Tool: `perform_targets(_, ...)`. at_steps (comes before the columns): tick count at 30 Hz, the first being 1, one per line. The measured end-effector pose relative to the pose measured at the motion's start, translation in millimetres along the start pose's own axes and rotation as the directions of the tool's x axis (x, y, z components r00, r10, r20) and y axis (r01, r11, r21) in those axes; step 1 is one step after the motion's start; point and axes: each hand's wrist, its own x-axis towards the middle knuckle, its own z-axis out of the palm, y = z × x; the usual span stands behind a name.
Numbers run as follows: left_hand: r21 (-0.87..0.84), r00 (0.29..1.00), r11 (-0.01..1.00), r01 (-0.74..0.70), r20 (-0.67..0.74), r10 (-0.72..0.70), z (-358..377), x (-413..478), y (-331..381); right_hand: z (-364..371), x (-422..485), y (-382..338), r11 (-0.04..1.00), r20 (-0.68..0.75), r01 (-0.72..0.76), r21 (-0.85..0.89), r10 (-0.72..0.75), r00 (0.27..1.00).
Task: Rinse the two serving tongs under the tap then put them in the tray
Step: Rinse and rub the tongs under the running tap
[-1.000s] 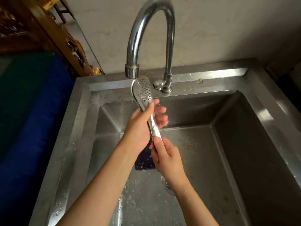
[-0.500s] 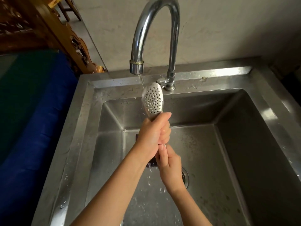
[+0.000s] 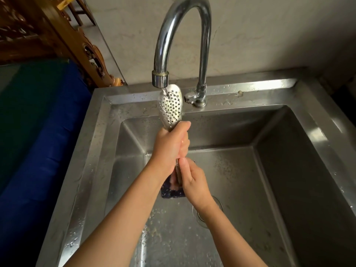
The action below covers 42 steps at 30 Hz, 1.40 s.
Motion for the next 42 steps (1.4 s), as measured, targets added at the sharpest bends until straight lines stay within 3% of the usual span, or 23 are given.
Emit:
perform_targets(2,0.204,0.987,0.978,-0.031,-0.147,0.062,-7,5,-1,-7,7,-16,0.997,-0.01,-0.003,0.082,0.004,1.0)
perform_targets(4,0.473,0.961,0.878,-0.072,-0.204,0.189,-12,6,-2,-17,21,-41,0.968,-0.051,0.045,0.246,-0.034,0.998)
perform_targets(7,0.802,0.899,0.573,-0.17,-0.112,0.424,-16,-2,-7,-20,49,-81,0.956,-0.041,0.134,0.262,-0.127,0.991)
perform_targets(9,0.881,0.829,0.418,-0.222,-0.055,0.556,-15,-6,-8,-11,64,-101,0.969,-0.053,0.179,0.171,-0.172,0.984)
perform_targets(11,0.868,0.806,0.437,-0.237,-0.075,0.587,-13,-9,-5,-1,73,-113,0.956,-0.138,0.209,0.205,-0.184,0.973)
perform_targets(12,0.86,0.816,0.454,-0.231,-0.083,0.572,-14,-11,-4,2,76,-116,0.93,-0.16,0.202,0.308,-0.159,0.974)
perform_targets(15,0.866,0.852,0.421,-0.271,0.013,0.523,-33,-21,-13,3,86,-116,0.782,-0.057,0.106,0.615,-0.09,0.994)
perform_targets(16,0.824,0.901,0.498,-0.269,0.033,0.432,-44,-25,-15,2,88,-116,0.733,0.0,0.058,0.677,-0.078,0.997)
perform_targets(18,0.609,0.986,0.775,-0.169,0.116,0.123,-65,-31,-16,3,91,-115,0.662,0.092,-0.028,0.749,-0.062,0.994)
perform_targets(19,0.463,0.981,0.883,-0.076,0.191,-0.015,-74,-33,-14,6,92,-114,0.639,0.127,-0.075,0.765,-0.036,0.991)
perform_targets(21,0.244,0.943,0.968,0.055,0.307,-0.13,-82,-35,-10,11,94,-115,0.594,0.162,-0.127,0.795,-0.006,0.987)
perform_targets(23,0.194,0.946,0.979,0.067,0.301,-0.124,-79,-35,-8,14,94,-114,0.607,0.109,-0.066,0.792,-0.033,0.994)
perform_targets(26,0.291,0.989,0.957,0.004,0.142,-0.047,-65,-33,-8,17,86,-107,0.664,0.029,0.091,0.742,-0.167,0.985)
perform_targets(28,0.384,0.999,0.923,-0.023,0.029,0.013,-55,-30,-7,19,76,-99,0.721,0.018,0.121,0.682,-0.183,0.983)
perform_targets(30,0.535,0.988,0.837,-0.116,-0.025,0.153,-46,-27,-10,18,71,-100,0.803,-0.069,0.141,0.58,-0.124,0.99)
perform_targets(32,0.626,0.945,0.74,-0.246,-0.014,0.326,-38,-28,-13,15,74,-107,0.85,-0.153,0.06,0.524,0.024,0.988)
perform_targets(34,0.633,0.917,0.7,-0.33,0.04,0.396,-35,-32,-14,7,82,-118,0.806,-0.159,-0.045,0.59,0.17,0.973)
perform_targets(36,0.598,0.918,0.707,-0.377,0.143,0.369,-40,-41,-15,-1,88,-125,0.732,-0.136,-0.064,0.678,0.21,0.968)
perform_targets(38,0.558,0.925,0.739,-0.379,0.206,0.32,-48,-53,-17,-9,91,-129,0.657,-0.13,0.003,0.754,0.144,0.981)
perform_targets(40,0.514,0.935,0.781,-0.355,0.177,0.308,-50,-61,-20,-15,90,-131,0.63,-0.144,0.101,0.77,0.018,0.989)
perform_targets(42,0.451,0.947,0.833,-0.321,0.121,0.299,-46,-63,-19,-14,84,-130,0.743,-0.143,0.158,0.65,-0.085,0.986)
